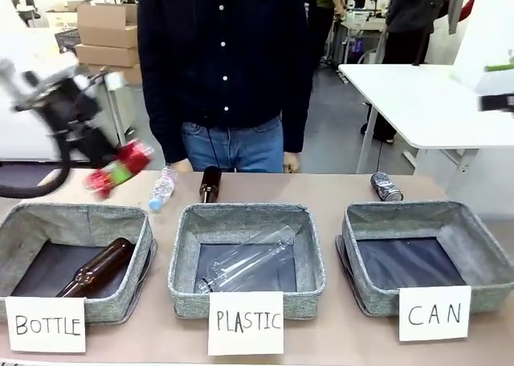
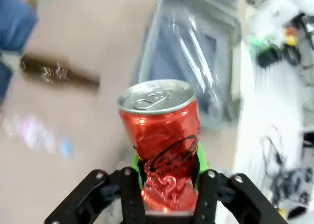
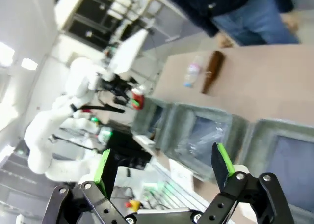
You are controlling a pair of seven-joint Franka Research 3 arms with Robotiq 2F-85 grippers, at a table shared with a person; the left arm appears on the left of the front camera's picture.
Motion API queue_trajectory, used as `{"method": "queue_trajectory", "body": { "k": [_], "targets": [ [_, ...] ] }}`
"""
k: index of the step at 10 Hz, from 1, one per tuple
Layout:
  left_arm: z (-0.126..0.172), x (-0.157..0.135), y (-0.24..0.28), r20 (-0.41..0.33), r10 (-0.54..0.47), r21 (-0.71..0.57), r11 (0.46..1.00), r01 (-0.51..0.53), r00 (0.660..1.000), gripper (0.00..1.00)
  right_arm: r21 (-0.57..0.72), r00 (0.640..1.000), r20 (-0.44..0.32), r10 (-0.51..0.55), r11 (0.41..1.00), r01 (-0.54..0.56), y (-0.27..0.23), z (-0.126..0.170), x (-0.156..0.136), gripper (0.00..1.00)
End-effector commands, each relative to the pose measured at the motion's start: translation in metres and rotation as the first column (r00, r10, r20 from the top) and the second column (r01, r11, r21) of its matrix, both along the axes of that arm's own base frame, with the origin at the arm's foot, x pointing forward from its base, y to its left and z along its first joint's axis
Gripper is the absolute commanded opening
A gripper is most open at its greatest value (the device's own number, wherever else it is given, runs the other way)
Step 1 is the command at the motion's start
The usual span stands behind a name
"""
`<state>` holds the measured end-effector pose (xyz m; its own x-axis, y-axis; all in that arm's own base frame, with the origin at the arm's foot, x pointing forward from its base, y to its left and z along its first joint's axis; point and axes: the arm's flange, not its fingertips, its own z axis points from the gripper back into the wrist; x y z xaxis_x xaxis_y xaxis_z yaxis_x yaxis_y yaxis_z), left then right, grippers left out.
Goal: Sort the can waste into the basket.
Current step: Pick up the can waste from the table and place it in the right Fabric basket.
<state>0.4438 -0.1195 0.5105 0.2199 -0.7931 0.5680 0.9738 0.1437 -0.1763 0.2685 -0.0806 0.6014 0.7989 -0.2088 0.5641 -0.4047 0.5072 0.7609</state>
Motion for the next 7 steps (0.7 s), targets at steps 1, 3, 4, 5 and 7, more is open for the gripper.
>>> {"method": "queue_trajectory", "body": {
  "k": [1, 3, 4, 5, 7],
  "targets": [
    [0.015, -0.006, -0.095, 0.166, -0.158, -0.167, 0.968, 0.185, 0.973, 0.44, -0.125, 0.989, 0.009, -0.146, 0.981, 0.146, -0.080, -0.006, -0.043, 1.00],
    [0.007, -0.037, -0.194, 0.252, -0.227, -0.239, 0.927, 0.288, 0.941, 0.44, -0.014, 0.940, 0.016, -0.340, 0.940, 0.340, -0.130, -0.036, -0.084, 1.00],
    [0.000, -0.053, -0.248, 0.306, -0.245, -0.244, 0.914, 0.324, 0.920, 0.44, 0.068, 0.937, 0.019, -0.349, 0.935, 0.347, -0.141, -0.053, -0.097, 1.00],
    [-0.013, -0.068, -0.313, 0.358, -0.284, -0.193, 0.909, 0.368, 0.889, 0.44, 0.126, 0.928, -0.002, -0.373, 0.920, 0.370, -0.151, -0.075, -0.109, 1.00],
    [-0.037, -0.095, -0.431, 0.264, -0.432, -0.137, 0.868, 0.477, 0.862, 0.44, 0.201, 0.910, -0.042, -0.413, 0.888, 0.413, -0.166, -0.092, -0.114, 1.00]
  ]
}}
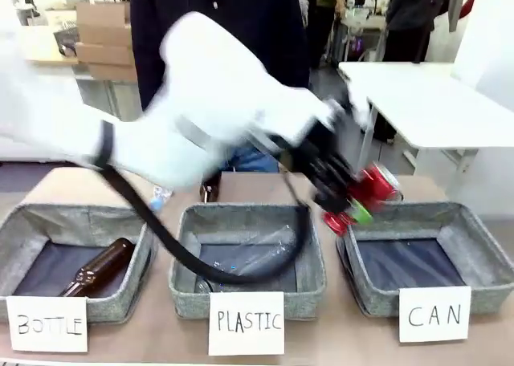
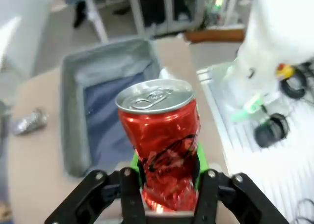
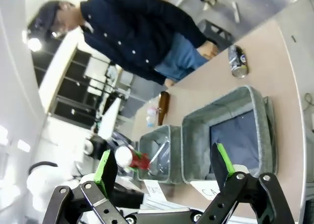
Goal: Sort the can waste into the basket.
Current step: Pick up the can waste from the table and place it in the right Fabric basket.
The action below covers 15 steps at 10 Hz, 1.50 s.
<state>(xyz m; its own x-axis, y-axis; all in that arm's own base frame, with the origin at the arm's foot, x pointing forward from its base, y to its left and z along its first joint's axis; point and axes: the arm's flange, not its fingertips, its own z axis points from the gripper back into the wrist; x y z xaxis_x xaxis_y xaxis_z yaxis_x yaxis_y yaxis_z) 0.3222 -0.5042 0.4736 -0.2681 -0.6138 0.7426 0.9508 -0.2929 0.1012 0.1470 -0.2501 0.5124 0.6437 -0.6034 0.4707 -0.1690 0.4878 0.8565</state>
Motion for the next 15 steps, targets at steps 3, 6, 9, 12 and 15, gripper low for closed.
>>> {"method": "queue_trajectory", "body": {
  "k": [3, 6, 9, 12, 15],
  "targets": [
    [0.000, 0.000, 0.000, 0.000, 0.000, 0.000, 1.000, 0.000, 1.000, 0.44, -0.049, 1.000, -0.005, 0.019, 0.999, -0.019, 0.007, 0.010, 0.003, 1.00],
    [-0.008, 0.012, -0.031, -0.013, 0.002, 0.026, 1.000, -0.002, 1.000, 0.44, -0.049, 1.000, -0.005, 0.019, 0.999, -0.019, 0.007, 0.010, 0.003, 1.00],
    [-0.015, 0.048, -0.080, 0.132, 0.053, -0.012, 0.999, -0.052, 0.990, 0.44, -0.049, 1.000, -0.005, 0.019, 0.999, -0.019, 0.007, 0.010, 0.003, 1.00],
    [-0.020, 0.063, -0.091, 0.085, 0.043, -0.006, 0.999, -0.043, 0.995, 0.44, -0.049, 1.000, -0.005, 0.019, 0.999, -0.019, 0.007, 0.010, 0.003, 1.00],
    [-0.025, 0.064, -0.086, 0.061, 0.059, 0.008, 0.998, -0.059, 0.996, 1.00, -0.049, 1.000, -0.005, 0.019, 0.999, -0.019, 0.007, 0.010, 0.003, 1.00]
  ]
}}
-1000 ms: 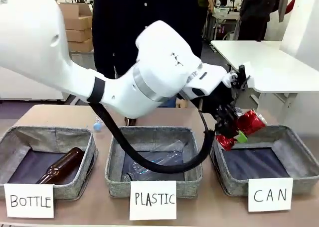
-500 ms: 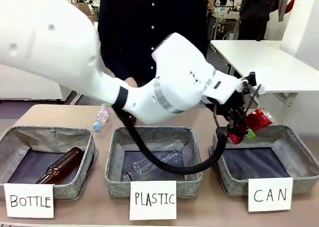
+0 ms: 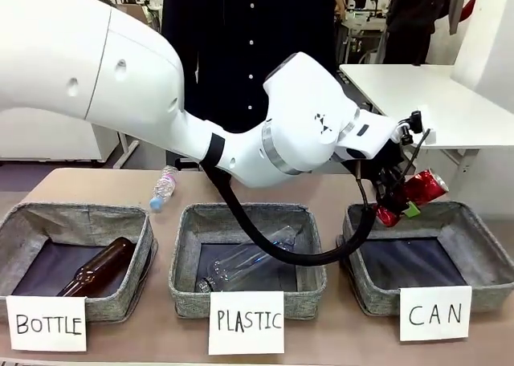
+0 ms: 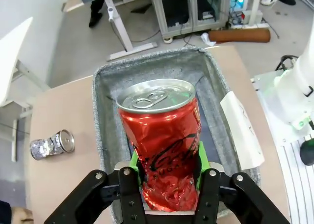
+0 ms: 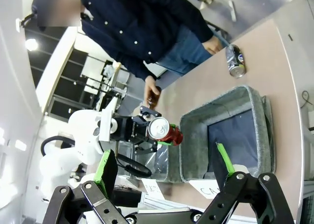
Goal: Sort the can waste into the basket.
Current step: Pick up the can waste from the table and place it in the right Fabric basket.
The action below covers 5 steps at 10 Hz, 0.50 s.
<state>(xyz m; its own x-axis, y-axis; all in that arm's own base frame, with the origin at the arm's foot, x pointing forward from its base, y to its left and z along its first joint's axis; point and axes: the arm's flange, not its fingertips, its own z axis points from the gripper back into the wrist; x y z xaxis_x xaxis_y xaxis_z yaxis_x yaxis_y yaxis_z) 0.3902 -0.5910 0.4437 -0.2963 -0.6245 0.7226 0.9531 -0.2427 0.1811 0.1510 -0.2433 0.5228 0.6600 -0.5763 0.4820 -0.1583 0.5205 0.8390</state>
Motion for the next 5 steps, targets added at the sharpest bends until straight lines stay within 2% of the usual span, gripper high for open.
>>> {"method": "queue_trajectory", "body": {
  "k": [1, 5],
  "targets": [
    [0.007, -0.003, 0.001, -0.023, 0.016, 0.009, 1.000, -0.016, 1.000, 1.00, -0.008, 1.000, 0.015, 0.007, 1.000, -0.007, 0.001, 0.000, -0.002, 1.00],
    [0.017, -0.010, 0.013, -0.040, 0.040, 0.029, 0.999, -0.039, 0.998, 1.00, -0.008, 1.000, 0.015, 0.007, 1.000, -0.007, 0.001, 0.000, -0.002, 1.00]
  ]
}}
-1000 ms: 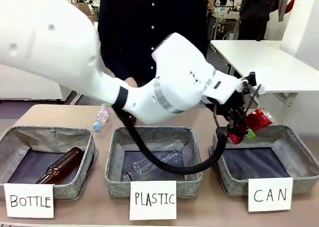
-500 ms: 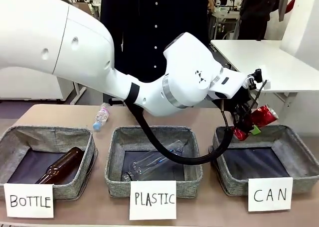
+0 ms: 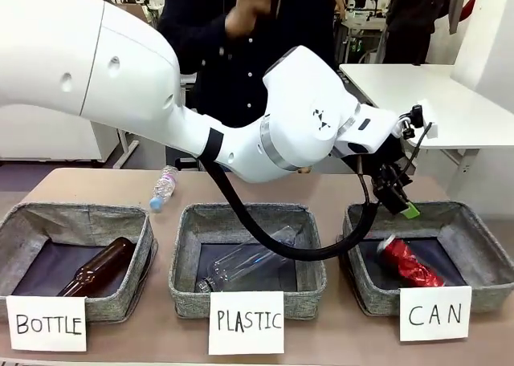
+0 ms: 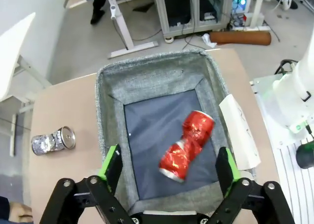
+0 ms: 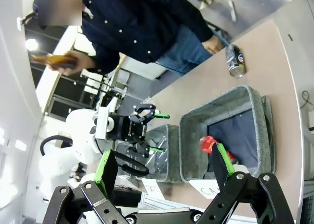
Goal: Sort the can waste into the basket.
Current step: Pick up the can waste from the table and place it in the right Fabric basket.
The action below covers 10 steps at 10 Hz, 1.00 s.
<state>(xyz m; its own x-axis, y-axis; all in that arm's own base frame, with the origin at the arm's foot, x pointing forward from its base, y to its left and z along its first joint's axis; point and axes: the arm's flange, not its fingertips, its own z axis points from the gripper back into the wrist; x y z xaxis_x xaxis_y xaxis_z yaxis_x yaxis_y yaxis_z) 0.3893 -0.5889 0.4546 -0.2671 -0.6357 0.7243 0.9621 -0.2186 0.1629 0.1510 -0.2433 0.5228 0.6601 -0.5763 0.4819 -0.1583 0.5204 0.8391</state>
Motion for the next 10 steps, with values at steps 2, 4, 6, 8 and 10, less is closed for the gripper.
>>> {"method": "queue_trajectory", "body": {
  "k": [2, 4, 6, 8, 10],
  "targets": [
    [0.011, -0.019, 0.027, -0.060, 0.056, 0.038, 0.998, -0.053, 0.997, 1.00, -0.008, 1.000, 0.015, 0.007, 1.000, -0.007, 0.001, 0.000, -0.001, 1.00],
    [0.026, -0.042, 0.072, -0.184, 0.134, 0.102, 0.988, -0.117, 0.974, 1.00, -0.036, 1.000, 0.002, 0.007, 0.999, -0.007, 0.018, -0.001, 0.014, 1.00],
    [0.048, -0.071, 0.159, -0.206, 0.330, 0.127, 0.943, -0.309, 0.921, 1.00, -0.104, 0.998, 0.043, 0.047, 0.994, -0.043, 0.069, -0.001, 0.045, 1.00],
    [0.068, -0.087, 0.258, -0.282, 0.513, 0.085, 0.855, -0.511, 0.811, 1.00, -0.147, 0.970, 0.083, 0.228, 0.966, -0.214, 0.143, -0.005, 0.075, 1.00],
    [0.074, -0.082, 0.343, -0.484, 0.473, 0.025, 0.849, -0.528, 0.736, 1.00, -0.176, 0.935, 0.052, 0.352, 0.925, -0.338, 0.203, -0.013, 0.093, 1.00]
  ]
}}
